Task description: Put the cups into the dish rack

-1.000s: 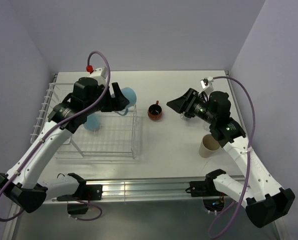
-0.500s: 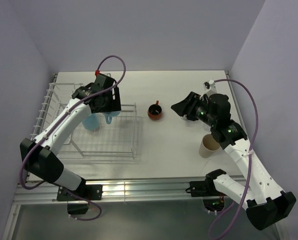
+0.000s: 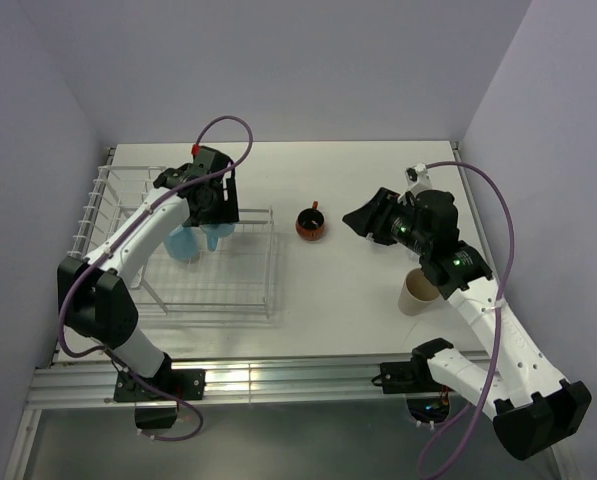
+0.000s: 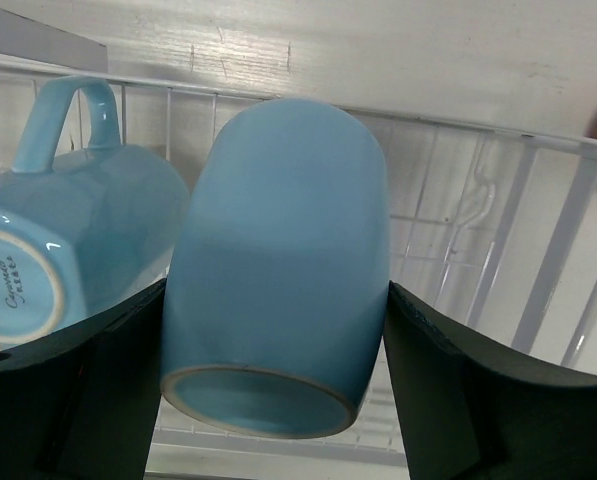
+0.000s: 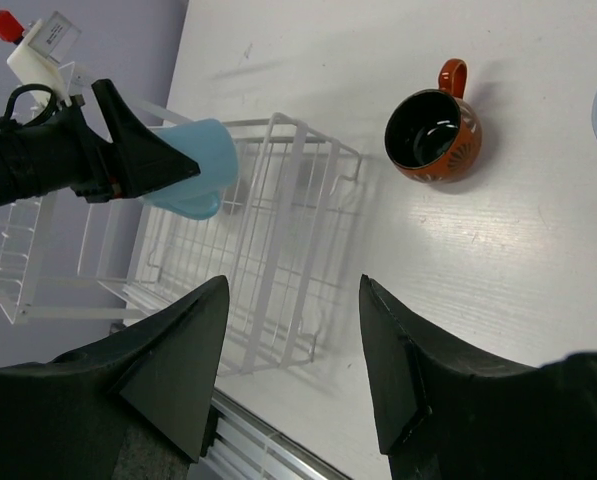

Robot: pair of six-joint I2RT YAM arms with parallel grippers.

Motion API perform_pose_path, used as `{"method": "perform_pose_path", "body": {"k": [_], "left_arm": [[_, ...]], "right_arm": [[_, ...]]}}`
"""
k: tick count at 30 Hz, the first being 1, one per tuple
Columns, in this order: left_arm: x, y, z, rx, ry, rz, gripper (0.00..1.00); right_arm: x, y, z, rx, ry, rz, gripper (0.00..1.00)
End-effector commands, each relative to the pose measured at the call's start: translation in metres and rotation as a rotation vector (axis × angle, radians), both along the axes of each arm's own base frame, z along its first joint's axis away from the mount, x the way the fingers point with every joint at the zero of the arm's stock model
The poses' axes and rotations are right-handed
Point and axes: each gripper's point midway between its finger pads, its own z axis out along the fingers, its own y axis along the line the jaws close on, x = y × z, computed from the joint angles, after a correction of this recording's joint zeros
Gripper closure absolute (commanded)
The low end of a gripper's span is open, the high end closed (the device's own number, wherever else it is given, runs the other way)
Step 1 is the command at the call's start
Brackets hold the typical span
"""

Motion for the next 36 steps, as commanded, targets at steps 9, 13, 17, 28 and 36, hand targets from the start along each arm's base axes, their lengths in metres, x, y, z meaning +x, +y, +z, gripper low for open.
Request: {"method": "perform_pose_path", "body": {"k": [9, 13, 17, 28, 36], "left_arm": [[0.013, 0.006, -0.003, 0.011, -0.029, 0.007, 0.96], [0.008, 0.006, -0.010, 0.005, -0.008, 0.004, 0.94], [0.004, 0.010, -0.018, 0.021, 0.009, 0.014, 0.94], [0.004, 0.014, -0.027, 0.027, 0.028, 0.020, 0.78], [0.008, 0.015, -0.033, 0.046, 0.040, 0.016, 0.55]], "right_arm": [[0.007, 0.001, -0.009, -0.008, -0.009, 0.006, 0.38], [0.009, 0.003, -0.012, -0.008, -0.003, 0.008, 0.38], [0.010, 0.004, -0.014, -0.002, 0.001, 0.009, 0.38], [0.012, 0.006, -0.022, -0.004, 0.019, 0.014, 0.38], [0.014, 0.006, -0.023, -0.010, 0.024, 0.013, 0.38]]}}
